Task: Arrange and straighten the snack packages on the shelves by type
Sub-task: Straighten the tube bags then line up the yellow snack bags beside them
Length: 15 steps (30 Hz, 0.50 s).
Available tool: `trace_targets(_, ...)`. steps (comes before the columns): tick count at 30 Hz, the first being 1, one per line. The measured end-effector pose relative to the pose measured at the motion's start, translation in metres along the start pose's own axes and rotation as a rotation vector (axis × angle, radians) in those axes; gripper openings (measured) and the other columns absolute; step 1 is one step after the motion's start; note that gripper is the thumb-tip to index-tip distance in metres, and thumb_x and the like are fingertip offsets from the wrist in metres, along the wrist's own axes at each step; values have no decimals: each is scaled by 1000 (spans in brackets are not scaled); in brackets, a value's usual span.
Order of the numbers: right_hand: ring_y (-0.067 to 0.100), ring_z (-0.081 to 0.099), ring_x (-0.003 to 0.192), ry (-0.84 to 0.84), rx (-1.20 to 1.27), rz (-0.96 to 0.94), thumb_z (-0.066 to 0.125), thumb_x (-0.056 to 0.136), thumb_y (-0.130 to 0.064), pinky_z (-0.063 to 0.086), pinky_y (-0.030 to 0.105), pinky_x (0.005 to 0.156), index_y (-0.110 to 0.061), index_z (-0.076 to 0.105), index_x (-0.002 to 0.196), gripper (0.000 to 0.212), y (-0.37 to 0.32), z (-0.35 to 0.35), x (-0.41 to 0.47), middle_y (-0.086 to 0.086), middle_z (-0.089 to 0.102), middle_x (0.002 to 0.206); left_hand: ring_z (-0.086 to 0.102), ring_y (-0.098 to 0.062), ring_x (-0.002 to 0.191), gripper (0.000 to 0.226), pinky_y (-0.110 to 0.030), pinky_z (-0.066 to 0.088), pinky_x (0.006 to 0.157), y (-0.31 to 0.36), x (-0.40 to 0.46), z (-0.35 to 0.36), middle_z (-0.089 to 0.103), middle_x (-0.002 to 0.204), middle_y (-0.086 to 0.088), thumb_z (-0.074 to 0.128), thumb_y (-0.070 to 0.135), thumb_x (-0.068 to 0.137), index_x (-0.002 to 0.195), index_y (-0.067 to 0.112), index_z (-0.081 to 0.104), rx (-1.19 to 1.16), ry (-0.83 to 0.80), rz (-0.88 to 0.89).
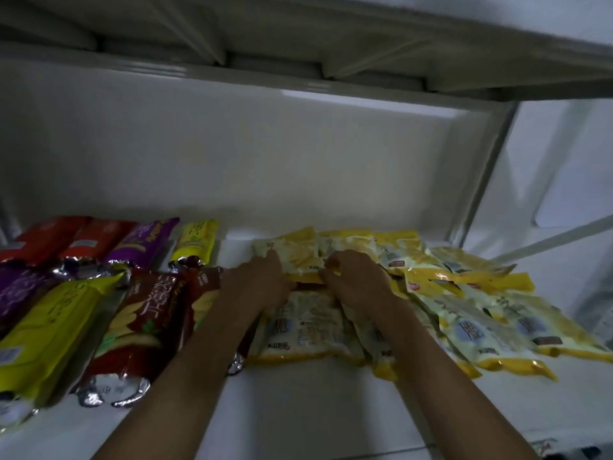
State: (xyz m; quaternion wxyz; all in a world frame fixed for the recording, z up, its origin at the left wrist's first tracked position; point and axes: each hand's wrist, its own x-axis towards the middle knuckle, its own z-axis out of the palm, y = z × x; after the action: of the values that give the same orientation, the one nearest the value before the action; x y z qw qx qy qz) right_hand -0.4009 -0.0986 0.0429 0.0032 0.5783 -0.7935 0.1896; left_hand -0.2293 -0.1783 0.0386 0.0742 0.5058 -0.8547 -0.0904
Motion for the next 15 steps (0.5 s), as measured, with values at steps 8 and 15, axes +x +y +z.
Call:
trace_targets(8, 24, 64, 120, -4, 126, -53, 58, 103, -41, 52, 37, 97, -20, 74, 123, 33, 22, 6, 13, 1, 69, 133, 59, -34, 123, 49, -41, 47, 95, 10, 2, 7, 56, 134, -14, 55, 44, 102, 137, 10, 46, 60, -19, -114)
trace_targets(15, 19, 67, 106, 25, 242, -9, 54, 104, -38, 55, 38, 92, -24, 76, 107, 26, 40, 10, 18, -4, 71, 117, 58, -32, 119, 42, -38, 47, 91, 7, 10, 14, 58, 130, -14, 62, 41, 100, 128, 9, 55, 6, -14, -149)
